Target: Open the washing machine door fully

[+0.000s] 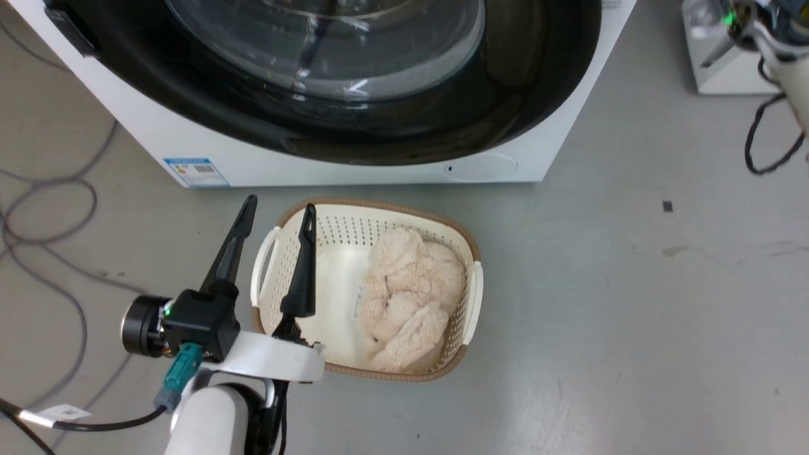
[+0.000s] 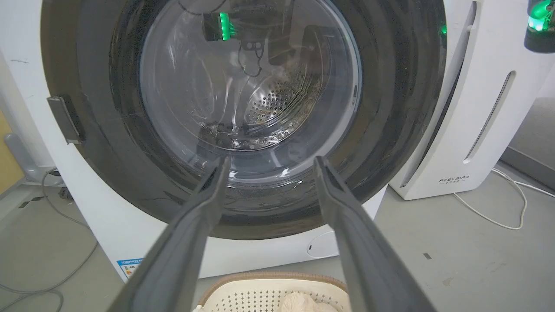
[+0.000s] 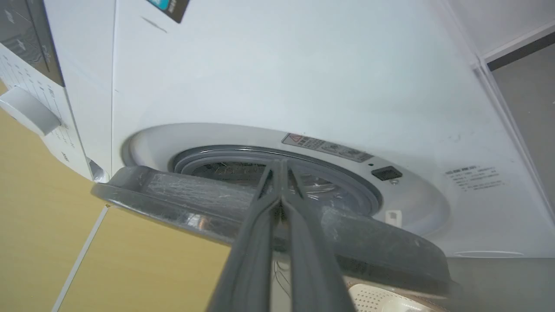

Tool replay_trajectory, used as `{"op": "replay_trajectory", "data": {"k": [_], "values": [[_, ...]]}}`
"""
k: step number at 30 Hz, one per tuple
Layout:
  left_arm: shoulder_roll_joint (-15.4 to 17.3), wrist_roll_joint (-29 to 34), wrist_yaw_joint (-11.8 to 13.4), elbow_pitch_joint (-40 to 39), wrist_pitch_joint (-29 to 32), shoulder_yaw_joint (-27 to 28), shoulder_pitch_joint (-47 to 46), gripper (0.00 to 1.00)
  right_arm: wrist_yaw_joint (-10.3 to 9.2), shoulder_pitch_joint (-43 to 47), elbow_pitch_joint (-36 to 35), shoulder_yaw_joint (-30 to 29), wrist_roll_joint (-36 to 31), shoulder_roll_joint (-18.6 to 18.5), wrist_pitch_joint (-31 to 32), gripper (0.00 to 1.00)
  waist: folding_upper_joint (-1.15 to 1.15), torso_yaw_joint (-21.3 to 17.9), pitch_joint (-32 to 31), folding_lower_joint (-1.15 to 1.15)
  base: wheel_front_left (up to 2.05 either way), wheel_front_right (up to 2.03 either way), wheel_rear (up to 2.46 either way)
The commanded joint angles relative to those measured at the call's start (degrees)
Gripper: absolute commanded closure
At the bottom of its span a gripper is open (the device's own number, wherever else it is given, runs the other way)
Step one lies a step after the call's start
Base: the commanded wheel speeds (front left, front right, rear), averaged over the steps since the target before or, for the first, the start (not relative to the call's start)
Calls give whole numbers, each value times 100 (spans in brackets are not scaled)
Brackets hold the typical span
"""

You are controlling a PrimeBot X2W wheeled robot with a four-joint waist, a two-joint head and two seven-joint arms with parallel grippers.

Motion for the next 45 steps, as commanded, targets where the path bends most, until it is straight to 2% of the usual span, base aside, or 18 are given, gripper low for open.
{"op": "replay_trajectory", "data": {"k": [1,12,19,29,45], "values": [[5,-62,-52,-34,-67,-9,-132,0,5,-357,228,226,261,52,71,100,0,6,115,0,0,0,0],[5,-127,-60,-67,-199,-87,-316,0,5,-1232,907,1146,913,239,662,100,0,24,437,0,0,0,0],[5,-143,-87,-75,-277,-108,-400,0,6,-1591,1025,1671,1280,295,1207,100,0,-6,592,0,0,0,0],[5,-176,-80,-31,-277,-129,-398,0,6,-1186,472,1849,1143,310,1650,100,0,0,544,0,0,0,0],[5,-190,-29,136,-277,-166,-247,0,6,-235,-251,1968,1288,72,2123,100,0,37,158,0,0,0,0]]}}
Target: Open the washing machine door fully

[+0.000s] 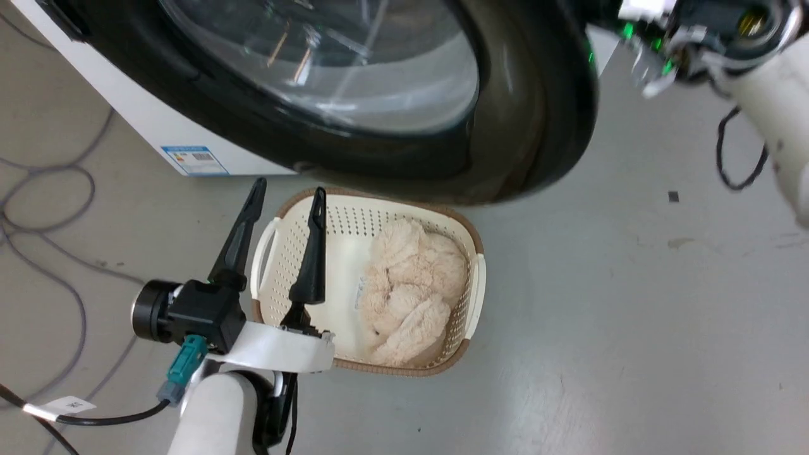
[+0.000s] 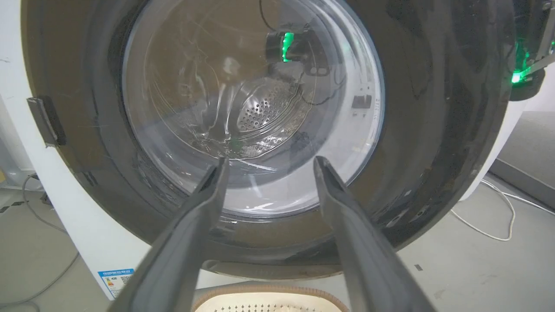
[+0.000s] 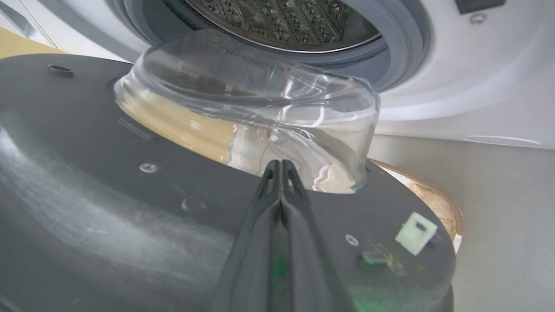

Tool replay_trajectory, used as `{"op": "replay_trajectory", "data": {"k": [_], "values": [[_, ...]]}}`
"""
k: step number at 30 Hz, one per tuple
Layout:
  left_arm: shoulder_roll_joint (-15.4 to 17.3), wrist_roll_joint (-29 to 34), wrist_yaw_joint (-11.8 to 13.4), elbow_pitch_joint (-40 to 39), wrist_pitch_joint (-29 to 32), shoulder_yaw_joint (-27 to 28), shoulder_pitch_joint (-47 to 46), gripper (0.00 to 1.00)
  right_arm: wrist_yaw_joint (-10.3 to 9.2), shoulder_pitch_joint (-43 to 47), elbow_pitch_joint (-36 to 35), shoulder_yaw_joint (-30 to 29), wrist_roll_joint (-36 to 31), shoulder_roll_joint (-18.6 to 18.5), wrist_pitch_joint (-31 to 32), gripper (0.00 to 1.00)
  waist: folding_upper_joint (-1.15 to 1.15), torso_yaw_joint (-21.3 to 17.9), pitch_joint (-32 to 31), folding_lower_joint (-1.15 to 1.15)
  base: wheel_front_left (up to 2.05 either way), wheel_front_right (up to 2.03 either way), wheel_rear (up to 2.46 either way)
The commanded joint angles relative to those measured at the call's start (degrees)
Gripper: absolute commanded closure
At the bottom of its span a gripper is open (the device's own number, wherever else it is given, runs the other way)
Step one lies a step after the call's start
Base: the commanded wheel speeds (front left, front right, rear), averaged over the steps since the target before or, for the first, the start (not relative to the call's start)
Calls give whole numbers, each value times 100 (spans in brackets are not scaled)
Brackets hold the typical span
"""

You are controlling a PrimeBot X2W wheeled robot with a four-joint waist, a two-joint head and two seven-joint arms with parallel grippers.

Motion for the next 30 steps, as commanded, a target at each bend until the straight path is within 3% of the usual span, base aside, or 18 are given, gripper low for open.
{"op": "replay_trajectory", "data": {"k": [1,16,30], "values": [[5,14,17,47,-30,-3,84,0,6,239,-107,45,71,-9,49,100,0,13,-122,0,0,0,0],[12,160,40,463,-30,172,728,0,6,1832,-1240,225,520,-133,87,100,0,234,-1137,0,0,0,0],[17,173,58,684,-30,263,1145,0,6,2684,-2821,690,852,-368,-222,100,0,396,-1596,0,0,0,0]]}}
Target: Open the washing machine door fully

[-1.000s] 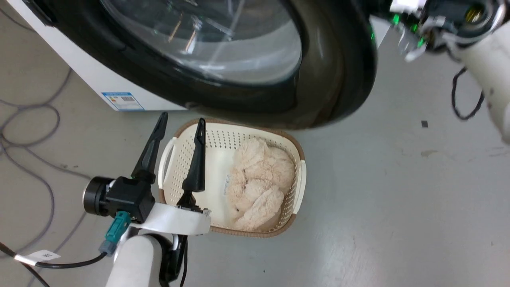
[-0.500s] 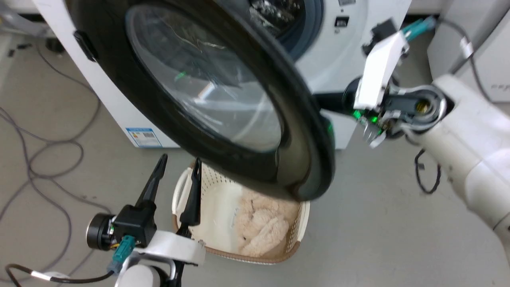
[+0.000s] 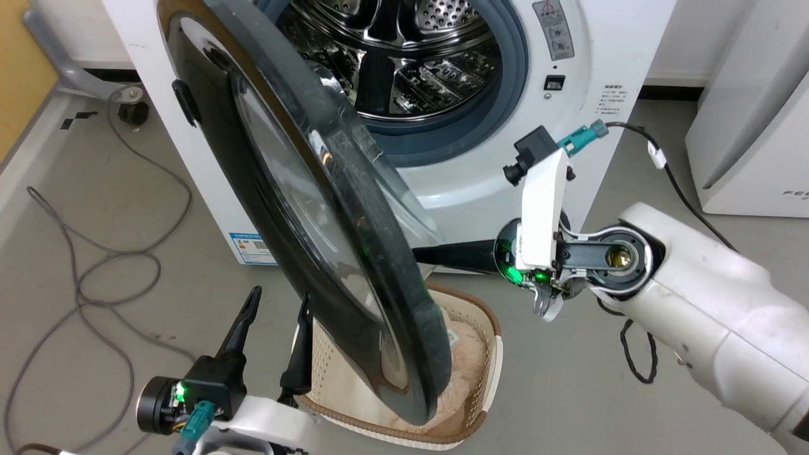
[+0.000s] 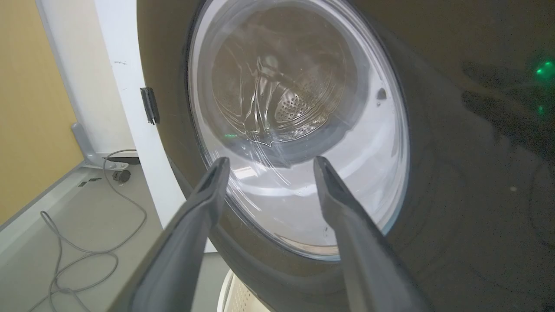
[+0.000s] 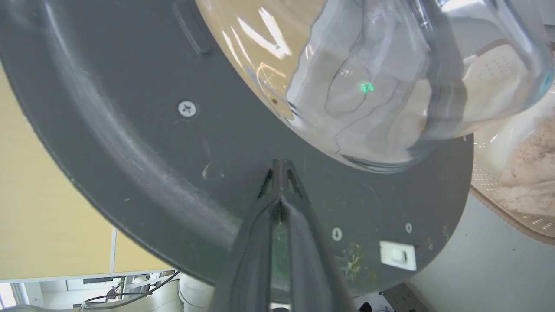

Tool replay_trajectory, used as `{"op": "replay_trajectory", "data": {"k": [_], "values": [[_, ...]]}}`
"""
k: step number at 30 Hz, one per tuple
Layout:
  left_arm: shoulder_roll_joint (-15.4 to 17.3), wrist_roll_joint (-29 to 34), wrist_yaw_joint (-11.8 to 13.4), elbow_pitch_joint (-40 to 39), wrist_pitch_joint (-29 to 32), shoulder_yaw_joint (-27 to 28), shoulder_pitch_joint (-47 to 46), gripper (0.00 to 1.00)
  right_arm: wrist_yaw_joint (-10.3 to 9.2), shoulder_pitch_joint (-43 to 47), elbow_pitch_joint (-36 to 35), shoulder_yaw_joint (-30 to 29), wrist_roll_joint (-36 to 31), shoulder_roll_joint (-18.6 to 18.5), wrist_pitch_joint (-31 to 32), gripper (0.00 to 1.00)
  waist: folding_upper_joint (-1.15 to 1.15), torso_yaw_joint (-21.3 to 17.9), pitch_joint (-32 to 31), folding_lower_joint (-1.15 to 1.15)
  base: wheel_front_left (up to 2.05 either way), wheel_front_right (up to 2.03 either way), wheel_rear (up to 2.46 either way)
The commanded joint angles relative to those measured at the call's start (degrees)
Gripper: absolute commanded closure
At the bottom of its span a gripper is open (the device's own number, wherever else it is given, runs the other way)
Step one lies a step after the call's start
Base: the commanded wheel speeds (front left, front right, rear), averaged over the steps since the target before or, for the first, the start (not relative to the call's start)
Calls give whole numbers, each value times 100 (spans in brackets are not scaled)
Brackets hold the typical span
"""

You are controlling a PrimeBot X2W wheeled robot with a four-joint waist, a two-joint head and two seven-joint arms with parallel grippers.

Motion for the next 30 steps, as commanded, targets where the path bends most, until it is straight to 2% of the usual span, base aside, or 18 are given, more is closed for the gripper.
{"op": "replay_trajectory", "data": {"k": [1,8,11,13,14,16,20,24,26,28,29,30], "values": [[13,19,34,21,-30,16,73,0,6,148,-129,29,108,-86,-81,100,0,-1,-23,1,0,0,0],[12,13,45,79,-30,43,166,0,6,497,-783,152,248,-240,-315,100,0,-68,-115,1,0,0,0],[11,4,58,92,-30,46,204,0,6,708,-1092,33,249,-336,-681,100,0,-110,-165,1,0,0,0],[11,-2,68,100,-30,49,222,0,6,893,-1290,-182,189,-424,-1169,100,0,-136,-186,1,0,0,0],[10,-7,73,106,-30,55,232,0,6,1009,-1383,-282,144,-473,-1414,75,0,-153,-206,1,0,0,0],[10,-15,77,129,-30,60,259,0,6,1284,-1569,-497,-32,-604,-1993,0,0,-175,-262,1,0,0,0],[10,-24,89,174,-30,84,358,0,6,1993,-1827,-890,-357,-857,-3257,0,0,-243,-397,1,0,0,0],[11,-21,92,214,-30,100,446,0,6,2702,-1786,-1086,-849,-1132,-4656,0,0,-291,-493,1,0,0,0],[16,-24,93,238,-30,116,467,0,6,3017,-1630,-1225,-1156,-1220,-4859,0,0,-319,-520,1,0,0,0],[31,-26,98,273,-30,140,495,0,6,3350,-1306,-1810,-1593,-1157,-4889,0,0,-363,-549,1,0,0,0],[31,-26,98,273,-30,140,495,0,6,3350,-1306,-1810,-1593,-1157,-4889,0,0,-363,-549,1,0,0,0],[33,-29,99,281,-30,151,512,0,6,3545,-1130,-2228,-1947,-1061,-4891,0,0,-380,-565,1,0,0,0]]}}
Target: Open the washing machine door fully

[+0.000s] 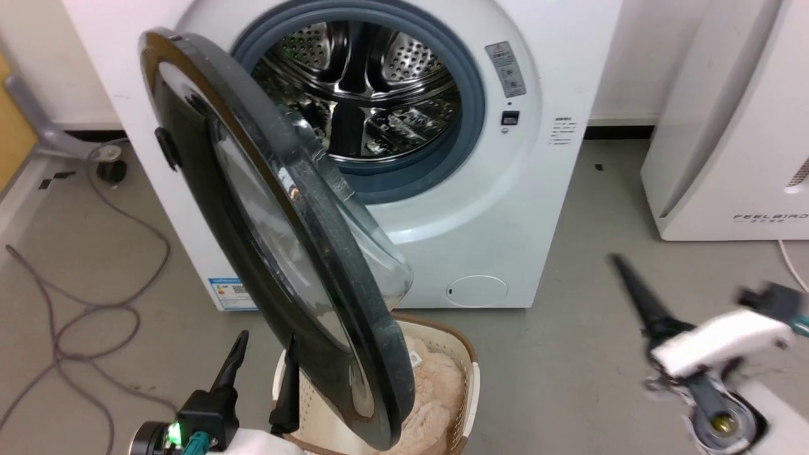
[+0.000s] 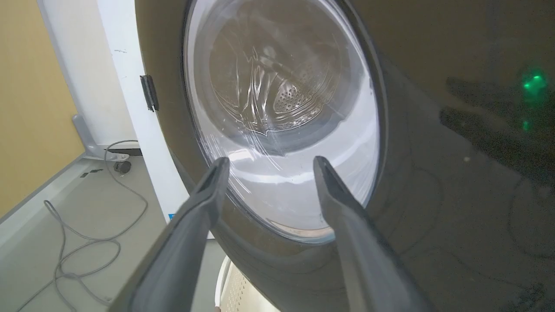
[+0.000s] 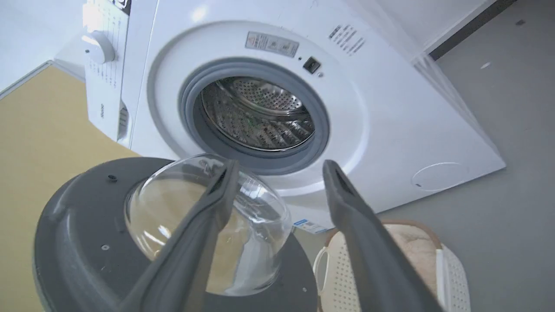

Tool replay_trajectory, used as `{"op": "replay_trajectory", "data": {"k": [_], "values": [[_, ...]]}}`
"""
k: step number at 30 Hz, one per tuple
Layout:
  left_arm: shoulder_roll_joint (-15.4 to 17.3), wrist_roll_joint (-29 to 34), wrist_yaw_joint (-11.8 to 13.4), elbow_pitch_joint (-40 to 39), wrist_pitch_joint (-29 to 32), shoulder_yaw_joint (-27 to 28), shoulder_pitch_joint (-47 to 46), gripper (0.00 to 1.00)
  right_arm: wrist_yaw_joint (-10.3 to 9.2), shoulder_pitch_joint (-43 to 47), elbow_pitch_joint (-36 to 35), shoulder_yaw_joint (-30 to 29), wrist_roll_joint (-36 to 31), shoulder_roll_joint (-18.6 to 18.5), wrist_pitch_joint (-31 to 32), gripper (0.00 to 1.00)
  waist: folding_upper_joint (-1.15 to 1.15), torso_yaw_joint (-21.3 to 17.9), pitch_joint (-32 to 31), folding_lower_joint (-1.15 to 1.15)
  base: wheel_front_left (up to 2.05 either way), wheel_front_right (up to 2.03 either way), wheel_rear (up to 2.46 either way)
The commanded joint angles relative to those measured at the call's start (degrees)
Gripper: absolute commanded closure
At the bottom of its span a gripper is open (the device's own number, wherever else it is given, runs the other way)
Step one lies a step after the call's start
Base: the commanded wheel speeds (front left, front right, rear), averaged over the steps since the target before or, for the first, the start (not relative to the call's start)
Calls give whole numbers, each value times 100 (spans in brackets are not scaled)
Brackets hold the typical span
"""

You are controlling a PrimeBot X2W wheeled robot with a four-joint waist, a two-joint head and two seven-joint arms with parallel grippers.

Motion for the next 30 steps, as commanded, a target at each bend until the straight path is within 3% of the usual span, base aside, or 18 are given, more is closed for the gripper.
{"op": "replay_trajectory", "data": {"k": [1,7,11,14,17,21,30], "values": [[24,-25,24,19,-30,19,100,0,6,282,154,-454,-443,143,-20,0,0,-27,-30,1,0,0,0],[27,-35,25,76,-30,46,147,0,6,1530,572,-2920,-3691,1114,-22,0,0,-73,-82,1,0,0,0],[25,-48,16,109,-30,37,126,0,6,2240,-86,-4589,-6203,1945,-23,0,0,-54,-88,1,0,0,0],[23,-60,17,122,-30,41,112,0,6,2656,-904,-5310,-7795,2544,-23,0,0,-45,-78,1,0,0,0],[21,-74,23,129,-30,51,91,0,6,2923,-1567,-5484,-8742,2718,-23,0,0,-40,-63,1,0,0,0],[19,-79,24,136,-30,56,61,0,6,3187,-2063,-5287,-9415,2740,69,0,0,-25,-47,1,0,0,0],[20,-53,17,159,-30,68,42,0,6,3564,-2194,-4810,-9690,2743,587,0,0,-6,-12,1,0,0,0]]}}
